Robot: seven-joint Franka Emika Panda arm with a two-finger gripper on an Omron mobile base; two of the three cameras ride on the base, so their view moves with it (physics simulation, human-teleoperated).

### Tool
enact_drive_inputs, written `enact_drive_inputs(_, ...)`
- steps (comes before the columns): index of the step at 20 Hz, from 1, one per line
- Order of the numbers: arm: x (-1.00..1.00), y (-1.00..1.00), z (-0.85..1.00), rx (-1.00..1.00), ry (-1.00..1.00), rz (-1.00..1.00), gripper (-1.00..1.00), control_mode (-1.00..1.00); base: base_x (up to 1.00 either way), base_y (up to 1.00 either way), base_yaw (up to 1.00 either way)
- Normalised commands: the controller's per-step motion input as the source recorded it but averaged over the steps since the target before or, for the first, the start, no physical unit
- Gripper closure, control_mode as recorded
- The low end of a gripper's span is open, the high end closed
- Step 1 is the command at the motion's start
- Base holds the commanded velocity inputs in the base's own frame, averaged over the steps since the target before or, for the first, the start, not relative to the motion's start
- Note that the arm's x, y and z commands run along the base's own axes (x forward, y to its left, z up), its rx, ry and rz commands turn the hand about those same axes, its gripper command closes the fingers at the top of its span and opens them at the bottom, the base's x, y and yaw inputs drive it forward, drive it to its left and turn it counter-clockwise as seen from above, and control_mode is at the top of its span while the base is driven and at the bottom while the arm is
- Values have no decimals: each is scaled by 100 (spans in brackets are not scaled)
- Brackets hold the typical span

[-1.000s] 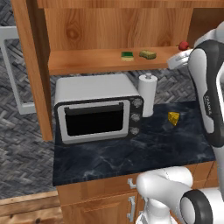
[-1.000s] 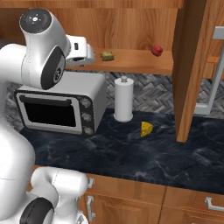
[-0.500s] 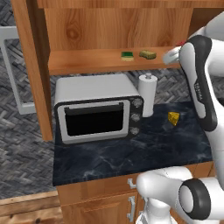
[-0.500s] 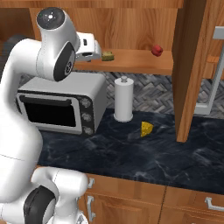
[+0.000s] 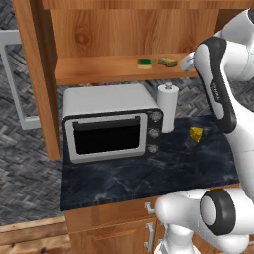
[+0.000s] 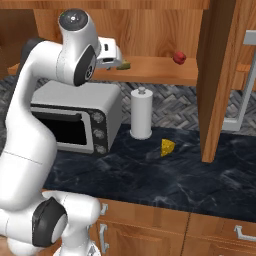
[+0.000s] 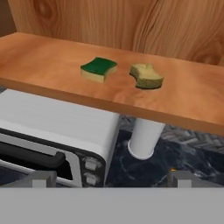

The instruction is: Pick the sponge and sponge from the cabinet and place them on the counter.

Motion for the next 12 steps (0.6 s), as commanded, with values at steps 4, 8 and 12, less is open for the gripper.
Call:
enact_drive_inputs(4,39,-5,-10,0,3,0,-100,-100,0,0,0)
enact_drive_inputs(8,42,0,0,0,1,0,-100,-100,0,0,0)
enact_drive_inputs(12,41,-2,0,0,2,0,-100,-100,0,0,0)
